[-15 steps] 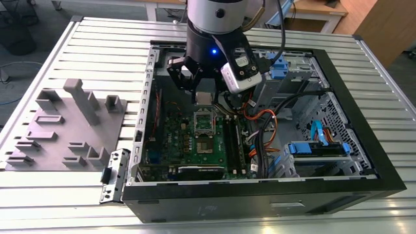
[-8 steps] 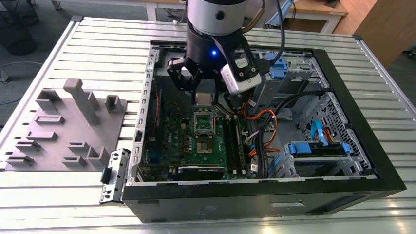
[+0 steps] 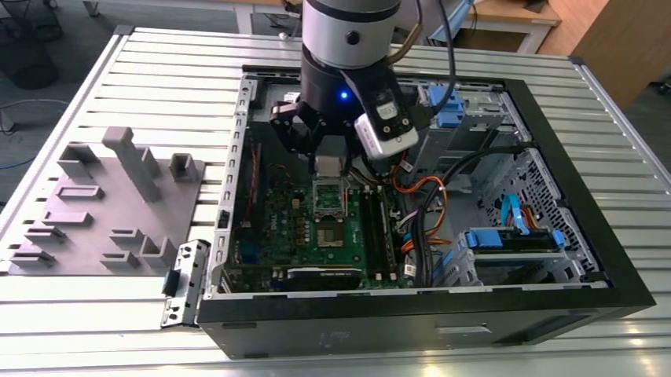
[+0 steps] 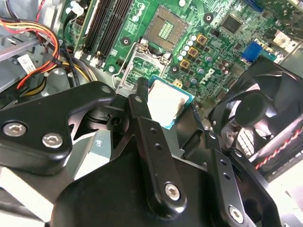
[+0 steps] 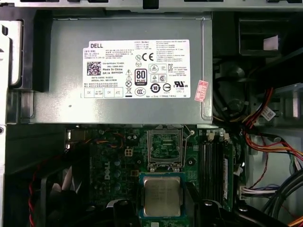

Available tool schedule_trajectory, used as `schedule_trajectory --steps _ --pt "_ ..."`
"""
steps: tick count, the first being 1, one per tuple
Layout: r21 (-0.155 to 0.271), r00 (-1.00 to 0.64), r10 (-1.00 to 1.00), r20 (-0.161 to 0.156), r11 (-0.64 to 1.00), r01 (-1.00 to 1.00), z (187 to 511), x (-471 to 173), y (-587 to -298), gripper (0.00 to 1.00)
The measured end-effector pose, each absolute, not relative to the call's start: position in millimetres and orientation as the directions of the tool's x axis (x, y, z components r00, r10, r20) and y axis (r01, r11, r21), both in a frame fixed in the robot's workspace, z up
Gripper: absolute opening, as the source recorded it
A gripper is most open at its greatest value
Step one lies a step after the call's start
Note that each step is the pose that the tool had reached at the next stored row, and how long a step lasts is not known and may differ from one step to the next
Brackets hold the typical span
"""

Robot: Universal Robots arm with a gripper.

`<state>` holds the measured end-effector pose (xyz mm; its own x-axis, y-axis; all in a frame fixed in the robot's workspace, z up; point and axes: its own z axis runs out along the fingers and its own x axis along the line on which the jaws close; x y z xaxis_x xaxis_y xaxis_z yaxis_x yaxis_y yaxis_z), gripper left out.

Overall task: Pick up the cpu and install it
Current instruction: 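Place the cpu into insertion slot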

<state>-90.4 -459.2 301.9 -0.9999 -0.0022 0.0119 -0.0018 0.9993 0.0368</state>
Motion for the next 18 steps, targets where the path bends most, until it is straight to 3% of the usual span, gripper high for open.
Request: schedule_trajectory --steps 18 --pt "0.029 -1.000 -0.002 0.012 1.000 -0.002 270 -91 -463 0.47"
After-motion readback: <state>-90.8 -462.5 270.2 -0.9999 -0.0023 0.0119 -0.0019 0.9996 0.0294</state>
